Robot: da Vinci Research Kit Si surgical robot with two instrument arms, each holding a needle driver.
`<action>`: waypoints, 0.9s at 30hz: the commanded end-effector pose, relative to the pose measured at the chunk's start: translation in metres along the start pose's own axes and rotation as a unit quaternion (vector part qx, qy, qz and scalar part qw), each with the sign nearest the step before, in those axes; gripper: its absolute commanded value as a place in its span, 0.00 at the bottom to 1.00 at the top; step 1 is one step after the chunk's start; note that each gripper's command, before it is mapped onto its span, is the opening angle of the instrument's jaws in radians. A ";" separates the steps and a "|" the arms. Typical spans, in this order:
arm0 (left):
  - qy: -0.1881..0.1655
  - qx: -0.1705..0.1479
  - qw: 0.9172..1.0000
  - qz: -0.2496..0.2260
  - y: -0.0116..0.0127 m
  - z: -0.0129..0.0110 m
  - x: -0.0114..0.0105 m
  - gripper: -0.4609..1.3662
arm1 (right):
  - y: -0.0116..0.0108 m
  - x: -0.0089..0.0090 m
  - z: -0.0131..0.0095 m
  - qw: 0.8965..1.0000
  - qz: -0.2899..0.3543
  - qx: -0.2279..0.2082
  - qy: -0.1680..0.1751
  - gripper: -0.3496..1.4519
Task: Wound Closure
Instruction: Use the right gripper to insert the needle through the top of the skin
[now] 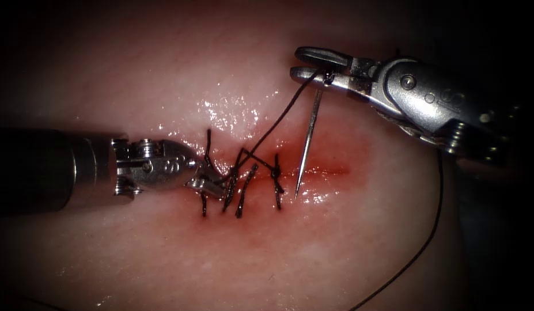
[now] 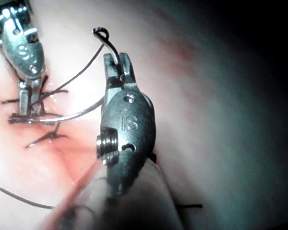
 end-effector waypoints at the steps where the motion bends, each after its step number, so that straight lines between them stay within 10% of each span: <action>1: 0.000 0.004 1.000 0.000 0.0000 0.0000 0.0000 0.39 | 0.0000 0.0000 0.0000 1.000 0.000 -0.001 0.000 0.00; 15: 0.013 0.029 0.999 -0.013 0.0001 -0.0021 0.0019 0.69 | 0.0001 0.0000 0.0001 1.000 0.000 -0.001 0.000 0.00; 27: 0.054 0.102 0.993 -0.009 0.0002 -0.0065 0.0060 0.66 | 0.0004 -0.0001 0.0001 1.000 -0.006 -0.002 -0.001 0.00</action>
